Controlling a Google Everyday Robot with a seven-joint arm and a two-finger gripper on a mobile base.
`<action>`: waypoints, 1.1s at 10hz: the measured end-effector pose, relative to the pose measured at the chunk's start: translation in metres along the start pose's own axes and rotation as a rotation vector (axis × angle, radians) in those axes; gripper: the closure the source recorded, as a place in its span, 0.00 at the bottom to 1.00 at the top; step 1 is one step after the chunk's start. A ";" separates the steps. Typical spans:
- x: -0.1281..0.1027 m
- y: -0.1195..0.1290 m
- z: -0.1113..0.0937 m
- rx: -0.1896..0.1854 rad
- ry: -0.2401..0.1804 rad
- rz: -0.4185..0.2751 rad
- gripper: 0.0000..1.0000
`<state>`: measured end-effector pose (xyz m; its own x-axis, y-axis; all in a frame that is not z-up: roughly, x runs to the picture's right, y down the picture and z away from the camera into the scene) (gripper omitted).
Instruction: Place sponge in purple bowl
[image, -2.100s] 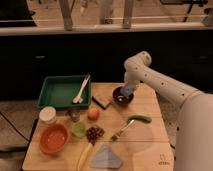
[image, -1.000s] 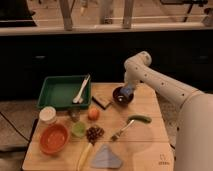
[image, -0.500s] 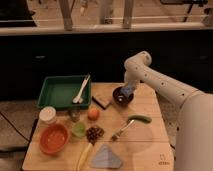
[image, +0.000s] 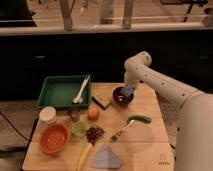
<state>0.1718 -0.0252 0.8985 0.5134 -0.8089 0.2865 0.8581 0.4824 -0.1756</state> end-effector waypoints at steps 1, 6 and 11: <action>0.001 0.000 0.000 0.001 0.000 -0.006 0.96; 0.003 -0.001 0.002 0.004 0.001 -0.025 0.91; 0.001 0.001 0.002 0.002 0.005 -0.018 0.39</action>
<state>0.1728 -0.0249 0.9007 0.4982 -0.8190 0.2847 0.8671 0.4688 -0.1687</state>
